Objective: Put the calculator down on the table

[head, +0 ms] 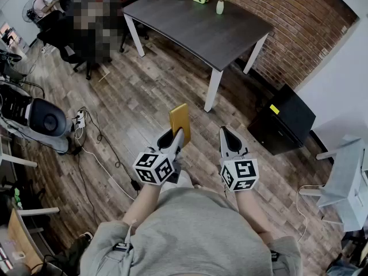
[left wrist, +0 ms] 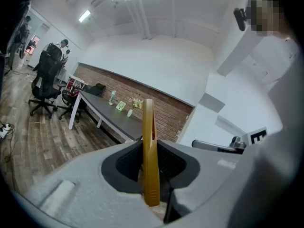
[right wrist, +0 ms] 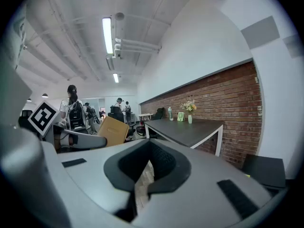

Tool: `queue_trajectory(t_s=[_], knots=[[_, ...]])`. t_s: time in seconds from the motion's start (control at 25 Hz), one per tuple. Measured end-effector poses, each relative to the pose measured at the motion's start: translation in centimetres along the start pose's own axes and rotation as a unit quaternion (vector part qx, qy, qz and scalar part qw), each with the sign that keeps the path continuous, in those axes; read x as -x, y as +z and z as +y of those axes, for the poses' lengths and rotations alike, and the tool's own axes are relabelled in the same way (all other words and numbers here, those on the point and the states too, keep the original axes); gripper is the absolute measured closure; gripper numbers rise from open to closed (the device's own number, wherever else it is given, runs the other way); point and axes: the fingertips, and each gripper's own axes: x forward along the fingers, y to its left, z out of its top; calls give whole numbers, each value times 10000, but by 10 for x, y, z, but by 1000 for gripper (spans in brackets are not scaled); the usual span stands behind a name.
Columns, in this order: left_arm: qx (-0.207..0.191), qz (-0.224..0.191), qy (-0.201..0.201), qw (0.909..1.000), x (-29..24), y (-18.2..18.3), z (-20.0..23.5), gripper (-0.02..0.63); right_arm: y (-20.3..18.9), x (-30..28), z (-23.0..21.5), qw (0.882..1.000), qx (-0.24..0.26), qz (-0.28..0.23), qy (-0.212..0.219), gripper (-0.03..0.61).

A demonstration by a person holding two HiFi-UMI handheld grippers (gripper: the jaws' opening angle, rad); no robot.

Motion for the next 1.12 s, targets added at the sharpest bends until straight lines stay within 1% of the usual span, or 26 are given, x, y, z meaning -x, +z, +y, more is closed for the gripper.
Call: queue_trajectory(t_s=[0.2,0.72,0.96,1.12], knots=[[7,-5,-21,10000,7,-10,-25,525,2,25,-2,10000,-65,-34,56,577],[103,-128,-32,9999,8,-14,-46,525,-4,46,-12,9999,-61,-8,101,577],[99,-105,-30,9999,10,-17,-57,525,-14,53,-13,9990,-398,97,177,577],[93,-85,-47,9999,10,-20,-61,525,-15,58,-15,9989,-427,66,172,577]])
